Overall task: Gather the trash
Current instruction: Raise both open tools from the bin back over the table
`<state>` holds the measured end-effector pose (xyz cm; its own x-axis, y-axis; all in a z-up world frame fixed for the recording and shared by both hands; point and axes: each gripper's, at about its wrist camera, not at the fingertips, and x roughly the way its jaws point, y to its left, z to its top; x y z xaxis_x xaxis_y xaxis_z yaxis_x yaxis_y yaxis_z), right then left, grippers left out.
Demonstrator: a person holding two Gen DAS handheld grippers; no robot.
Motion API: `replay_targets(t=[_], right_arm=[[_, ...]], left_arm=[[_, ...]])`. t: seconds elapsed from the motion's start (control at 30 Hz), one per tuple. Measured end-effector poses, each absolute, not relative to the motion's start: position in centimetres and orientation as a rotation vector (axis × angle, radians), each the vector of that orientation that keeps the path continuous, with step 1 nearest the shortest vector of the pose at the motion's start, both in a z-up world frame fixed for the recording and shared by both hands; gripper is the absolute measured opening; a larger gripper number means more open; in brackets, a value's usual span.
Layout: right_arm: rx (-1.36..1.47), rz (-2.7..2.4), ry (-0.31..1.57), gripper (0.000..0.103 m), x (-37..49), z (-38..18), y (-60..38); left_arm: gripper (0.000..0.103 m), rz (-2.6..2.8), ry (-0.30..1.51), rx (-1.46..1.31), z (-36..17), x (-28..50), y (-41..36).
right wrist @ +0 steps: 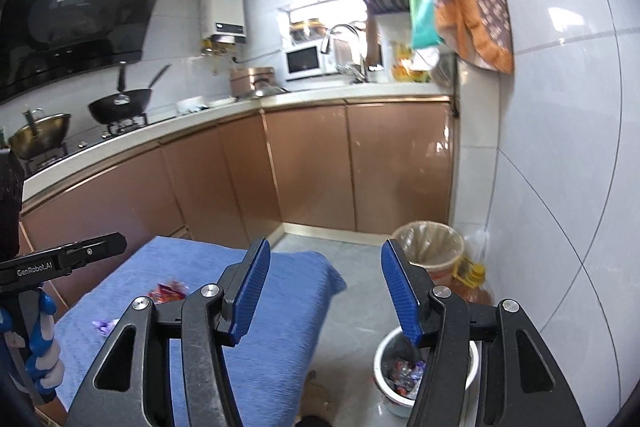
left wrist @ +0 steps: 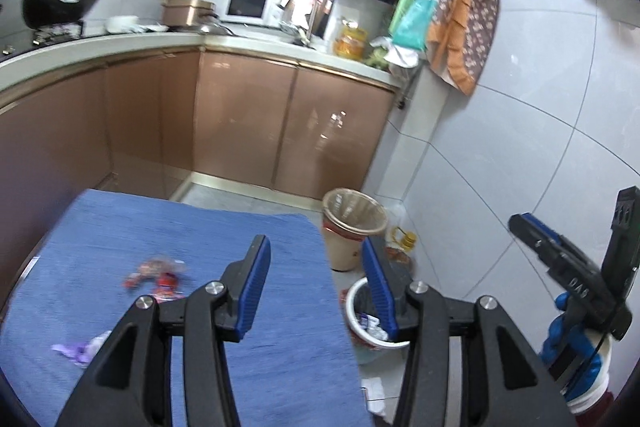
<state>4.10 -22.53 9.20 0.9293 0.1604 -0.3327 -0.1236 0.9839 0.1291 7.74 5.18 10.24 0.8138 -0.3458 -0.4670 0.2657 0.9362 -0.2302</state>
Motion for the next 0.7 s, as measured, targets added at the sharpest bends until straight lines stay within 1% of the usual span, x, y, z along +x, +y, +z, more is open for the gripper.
replay_targets(t=[0.2,0.4,0.53,0.6,0.7], right_arm=[[0.101,0.208,0.322,0.058,3.1,10.2,-20.0],[0.105,0.259,0.321,0.058,3.1,9.9,-18.2],[0.101,0.287,0.339,0.058,3.6,9.0,-16.8],[0.1,0.298,0.351,0.058,4.0,8.4,-16.1],[0.095,0.317,0.376,0.058,4.9,7.5,-14.8]], left_arm=[[0.046,-0.223,0.49,-0.152,10.9,5.1,11.7],[0.046,-0.147,0.492,-0.154,10.3,3.4,17.0],[0.046,-0.113,0.504,-0.169,9.2,3.0,19.9],[0.049,-0.104,0.513,-0.165,8.6,3.1,20.8],[0.05,-0.096,0.543,-0.164,7.2,3.7,22.0]])
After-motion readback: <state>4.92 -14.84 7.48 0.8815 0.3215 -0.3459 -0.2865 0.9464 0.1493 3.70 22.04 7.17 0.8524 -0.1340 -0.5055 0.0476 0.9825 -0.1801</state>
